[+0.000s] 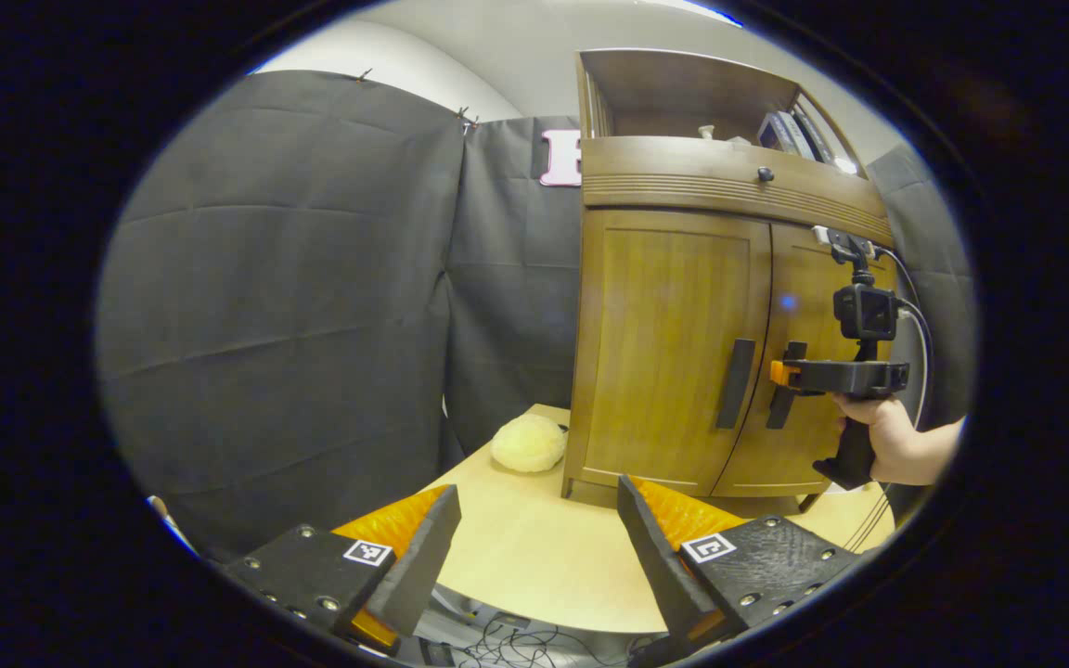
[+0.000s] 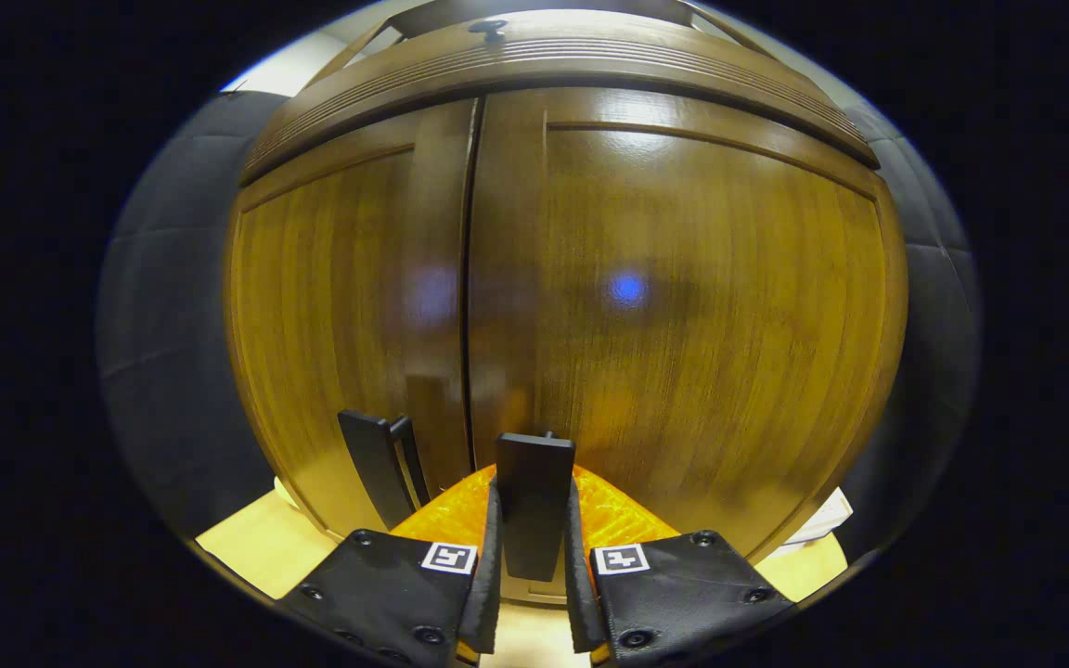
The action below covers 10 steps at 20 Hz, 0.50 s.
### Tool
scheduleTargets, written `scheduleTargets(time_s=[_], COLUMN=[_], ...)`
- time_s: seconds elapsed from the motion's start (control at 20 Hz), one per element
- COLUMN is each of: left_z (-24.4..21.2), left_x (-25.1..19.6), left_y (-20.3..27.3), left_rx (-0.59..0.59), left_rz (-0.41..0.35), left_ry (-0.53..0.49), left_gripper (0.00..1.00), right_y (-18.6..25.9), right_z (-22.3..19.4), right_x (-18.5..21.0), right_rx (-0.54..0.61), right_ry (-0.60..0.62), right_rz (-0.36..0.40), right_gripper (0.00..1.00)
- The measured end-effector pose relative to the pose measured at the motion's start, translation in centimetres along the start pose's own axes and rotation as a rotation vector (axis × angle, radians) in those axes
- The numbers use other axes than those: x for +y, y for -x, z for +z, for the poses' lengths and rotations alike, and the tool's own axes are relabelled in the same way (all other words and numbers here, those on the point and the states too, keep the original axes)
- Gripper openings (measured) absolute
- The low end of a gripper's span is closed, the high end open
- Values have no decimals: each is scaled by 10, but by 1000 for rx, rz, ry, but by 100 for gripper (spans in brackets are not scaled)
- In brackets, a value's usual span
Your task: Open the right door of the double-door shoe cabinet with the right hand, and open the left door with the left hand.
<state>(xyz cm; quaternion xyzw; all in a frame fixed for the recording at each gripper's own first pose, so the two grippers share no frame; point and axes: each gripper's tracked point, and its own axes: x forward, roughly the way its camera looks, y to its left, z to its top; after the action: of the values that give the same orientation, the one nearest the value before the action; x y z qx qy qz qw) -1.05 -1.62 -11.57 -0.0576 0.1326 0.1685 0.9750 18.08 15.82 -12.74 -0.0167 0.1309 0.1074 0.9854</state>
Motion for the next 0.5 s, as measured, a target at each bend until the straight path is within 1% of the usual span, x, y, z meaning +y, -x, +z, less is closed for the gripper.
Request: scheduleTargets(time_s=[0.05,0.15,0.2,0.3,0.35,0.45,0.5], left_z=[-1,-3,-3,-2,-2,0,3], left_x=[0,0,0,0,0,-1,-2], left_y=[1,1,1,3,4,8,9], left_rx=[1,11,14,14,12,4,-2], left_rz=[-2,-8,-14,-30,-38,-54,-65], left_ry=[1,3,4,7,9,6,2], left_gripper=[99,99,99,99,99,99,99], right_y=[0,-2,1,6,-1,3,5], right_z=[0,2,1,2,-2,-1,0], right_x=[0,-1,0,3,1,4,4], right_rx=[0,0,5,20,33,41,43], right_ry=[-4,15,-2,-20,-1,1,3], right_rz=[-1,15,38,70,78,99,104], right_gripper=[31,20,20,14,11,13,11])
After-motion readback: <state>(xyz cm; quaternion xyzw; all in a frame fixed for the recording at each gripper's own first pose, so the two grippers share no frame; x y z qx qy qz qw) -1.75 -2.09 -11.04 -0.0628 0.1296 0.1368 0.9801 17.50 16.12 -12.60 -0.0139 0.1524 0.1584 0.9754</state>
